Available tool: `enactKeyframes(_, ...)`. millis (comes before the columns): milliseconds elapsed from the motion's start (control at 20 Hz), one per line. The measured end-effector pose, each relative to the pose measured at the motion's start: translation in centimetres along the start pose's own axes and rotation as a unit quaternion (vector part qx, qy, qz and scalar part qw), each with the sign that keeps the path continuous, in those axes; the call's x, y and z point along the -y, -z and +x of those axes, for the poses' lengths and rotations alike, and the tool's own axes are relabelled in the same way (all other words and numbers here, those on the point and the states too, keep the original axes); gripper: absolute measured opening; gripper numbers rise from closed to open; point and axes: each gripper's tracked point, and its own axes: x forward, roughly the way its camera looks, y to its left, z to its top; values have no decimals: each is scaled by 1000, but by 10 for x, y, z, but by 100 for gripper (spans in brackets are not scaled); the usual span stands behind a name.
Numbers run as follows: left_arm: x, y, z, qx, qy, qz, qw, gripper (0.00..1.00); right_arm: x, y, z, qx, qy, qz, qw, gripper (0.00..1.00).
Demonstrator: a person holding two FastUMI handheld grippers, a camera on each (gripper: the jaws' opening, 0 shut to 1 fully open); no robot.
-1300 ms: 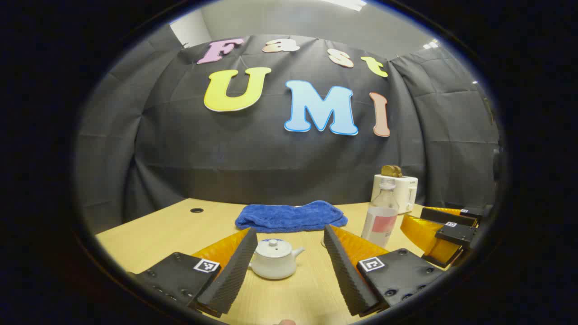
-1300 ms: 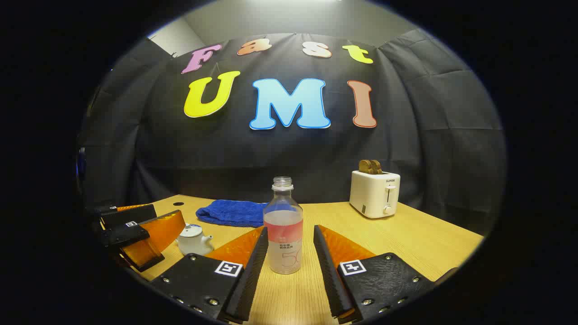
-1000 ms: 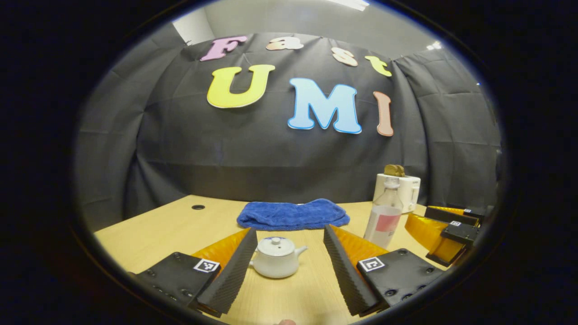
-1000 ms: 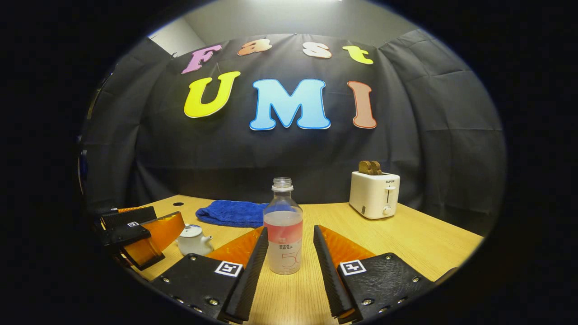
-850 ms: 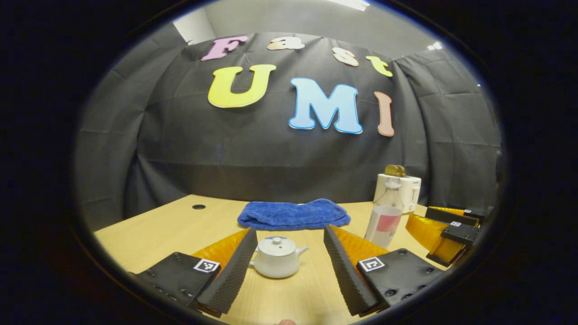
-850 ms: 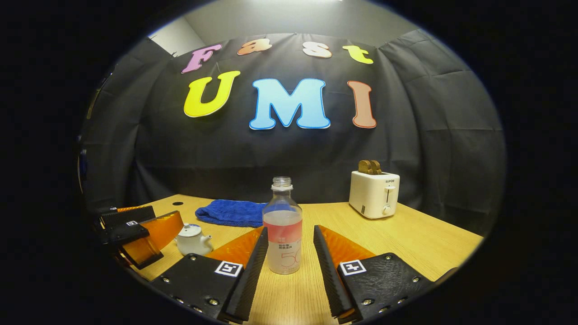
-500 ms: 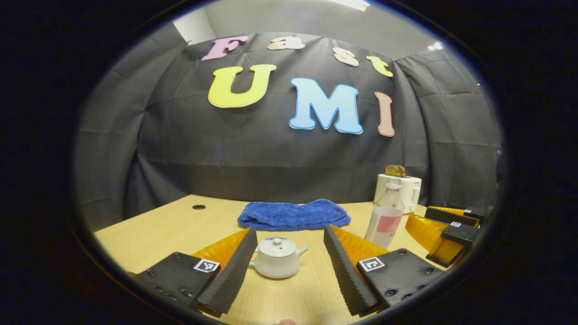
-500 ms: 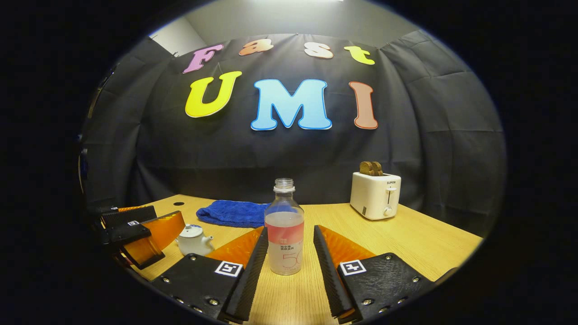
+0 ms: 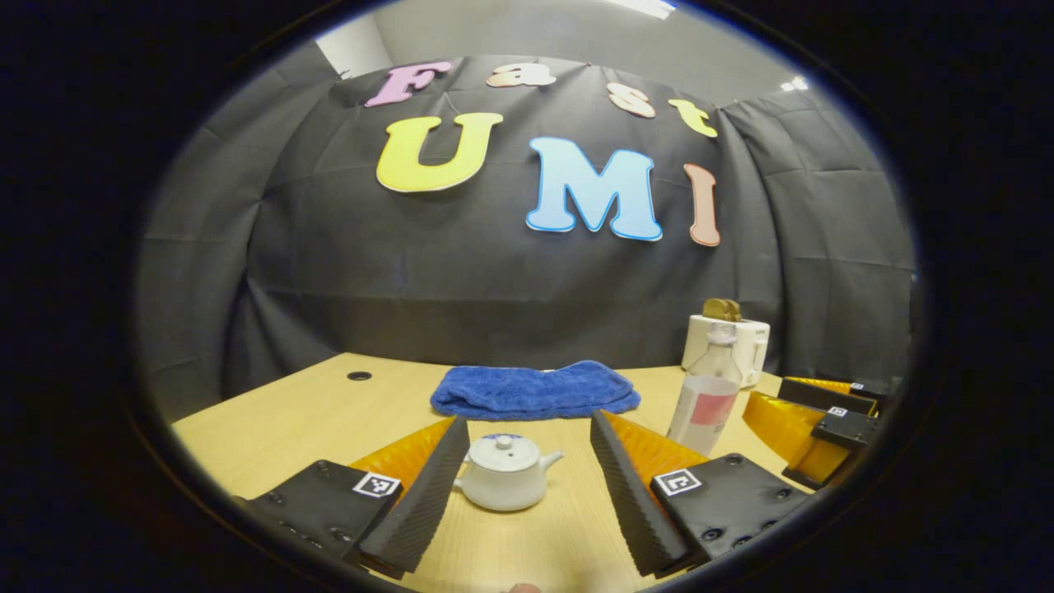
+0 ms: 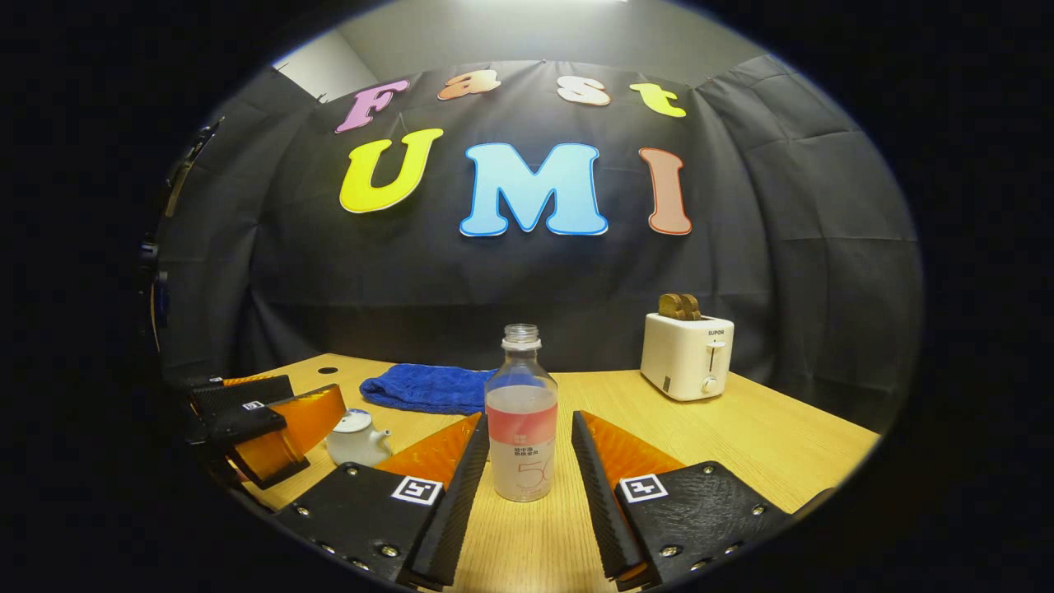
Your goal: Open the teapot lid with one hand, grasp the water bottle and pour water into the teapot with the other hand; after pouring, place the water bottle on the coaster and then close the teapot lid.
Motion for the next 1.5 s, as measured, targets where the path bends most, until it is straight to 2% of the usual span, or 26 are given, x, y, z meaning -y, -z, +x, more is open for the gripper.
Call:
enactKeyframes(750, -23, 28, 70, -61, 3, -6, 998, 96, 3, 10, 4, -16, 4, 4, 1000, 64)
enactKeyframes(1100, -29, 40, 84, -71, -1, 0, 997, 94, 6, 21, 9, -30, 7, 13, 999, 64)
enactKeyframes(1300, -30, 43, 85, -71, -2, 6, 997, 81, 10, 24, 9, -34, 11, 16, 999, 64)
enactKeyframes(1350, -28, 46, 86, -73, -3, 7, 997, 81, 11, 24, 9, -35, 12, 17, 999, 64)
enactKeyframes(1450, -30, 48, 86, -81, -2, 8, 997, 64, 14, 24, 9, -36, 15, 21, 999, 64)
enactKeyframes(1500, -29, 47, 87, -77, -2, 5, 997, 64, 15, 25, 9, -37, 16, 24, 999, 64)
